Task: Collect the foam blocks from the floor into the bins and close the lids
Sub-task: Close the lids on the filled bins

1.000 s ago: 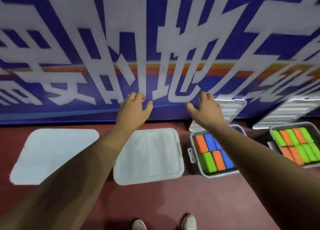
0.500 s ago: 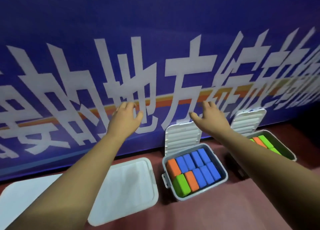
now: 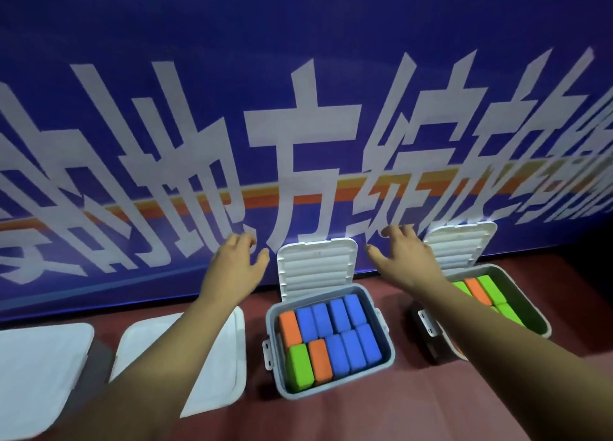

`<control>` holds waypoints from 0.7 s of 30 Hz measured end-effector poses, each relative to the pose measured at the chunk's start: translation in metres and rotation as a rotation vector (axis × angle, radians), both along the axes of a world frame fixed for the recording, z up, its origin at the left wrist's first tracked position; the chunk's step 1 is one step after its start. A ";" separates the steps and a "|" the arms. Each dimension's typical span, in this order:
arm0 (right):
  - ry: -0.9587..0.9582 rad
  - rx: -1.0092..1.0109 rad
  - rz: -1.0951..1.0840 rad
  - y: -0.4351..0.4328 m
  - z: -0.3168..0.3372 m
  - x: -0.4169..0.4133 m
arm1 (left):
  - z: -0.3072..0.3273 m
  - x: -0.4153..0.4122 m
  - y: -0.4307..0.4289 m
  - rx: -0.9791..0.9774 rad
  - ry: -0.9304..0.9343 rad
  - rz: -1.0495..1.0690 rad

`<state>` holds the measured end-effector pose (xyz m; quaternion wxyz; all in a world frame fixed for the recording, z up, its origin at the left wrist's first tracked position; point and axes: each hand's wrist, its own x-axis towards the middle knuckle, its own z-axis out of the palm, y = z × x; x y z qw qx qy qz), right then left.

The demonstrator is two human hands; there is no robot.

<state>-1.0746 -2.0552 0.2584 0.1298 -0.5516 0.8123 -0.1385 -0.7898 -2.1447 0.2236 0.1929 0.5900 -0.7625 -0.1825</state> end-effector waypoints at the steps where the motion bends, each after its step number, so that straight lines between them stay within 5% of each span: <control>1: -0.002 0.012 0.003 -0.009 -0.009 -0.008 | -0.010 -0.007 -0.007 0.011 -0.006 0.004; 21: 0.014 0.248 0.120 -0.264 -0.290 -0.154 | -0.305 -0.206 -0.308 0.283 -0.188 -0.079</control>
